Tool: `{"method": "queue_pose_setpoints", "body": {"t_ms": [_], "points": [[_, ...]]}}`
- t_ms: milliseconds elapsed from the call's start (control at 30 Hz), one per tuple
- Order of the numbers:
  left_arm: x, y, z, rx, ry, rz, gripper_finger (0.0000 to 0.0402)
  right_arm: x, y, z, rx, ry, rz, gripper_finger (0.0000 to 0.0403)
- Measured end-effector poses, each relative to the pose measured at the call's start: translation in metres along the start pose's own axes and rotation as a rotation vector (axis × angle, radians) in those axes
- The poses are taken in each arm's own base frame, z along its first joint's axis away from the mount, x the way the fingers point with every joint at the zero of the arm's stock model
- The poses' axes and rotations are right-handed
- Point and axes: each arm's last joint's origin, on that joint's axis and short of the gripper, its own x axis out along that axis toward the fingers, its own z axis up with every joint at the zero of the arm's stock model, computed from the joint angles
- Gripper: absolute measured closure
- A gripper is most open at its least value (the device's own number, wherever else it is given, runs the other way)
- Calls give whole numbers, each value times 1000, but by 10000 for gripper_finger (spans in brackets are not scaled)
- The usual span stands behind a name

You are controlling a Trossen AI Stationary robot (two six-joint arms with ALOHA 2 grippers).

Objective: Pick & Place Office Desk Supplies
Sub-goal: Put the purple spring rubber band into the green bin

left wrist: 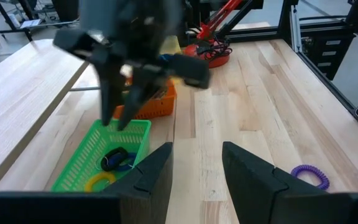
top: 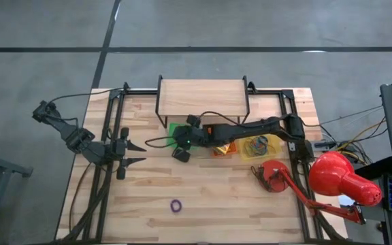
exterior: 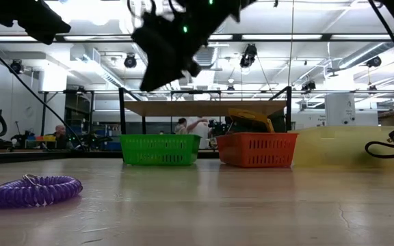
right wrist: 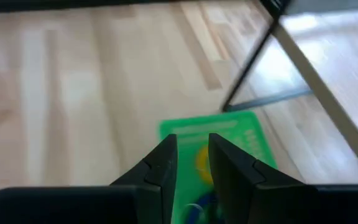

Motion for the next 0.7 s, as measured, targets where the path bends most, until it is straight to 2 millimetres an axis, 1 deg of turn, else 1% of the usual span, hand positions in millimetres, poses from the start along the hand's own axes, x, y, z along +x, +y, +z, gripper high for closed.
{"method": "queue_pose_setpoints", "body": {"t_ms": [100, 200, 300, 467, 600, 700], "points": [[0, 0, 0, 0, 0, 0, 261, -12, 17, 6, -48, -12, 36, 312], [0, 0, 0, 0, 0, 0, 261, -23, 39, 5, -133, -15, 77, 313], [0, 0, 0, 0, 0, 0, 261, -35, 64, 0, -225, -25, 124, 318], [0, 0, 0, 0, 0, 0, 261, -54, 101, -12, -311, -43, 196, 328], [0, 0, 0, 0, 0, 0, 261, -66, 122, -19, -326, -51, 236, 336], [0, 0, 0, 0, -1, 0, 261, -73, 132, -23, -314, -60, 260, 339]]}}
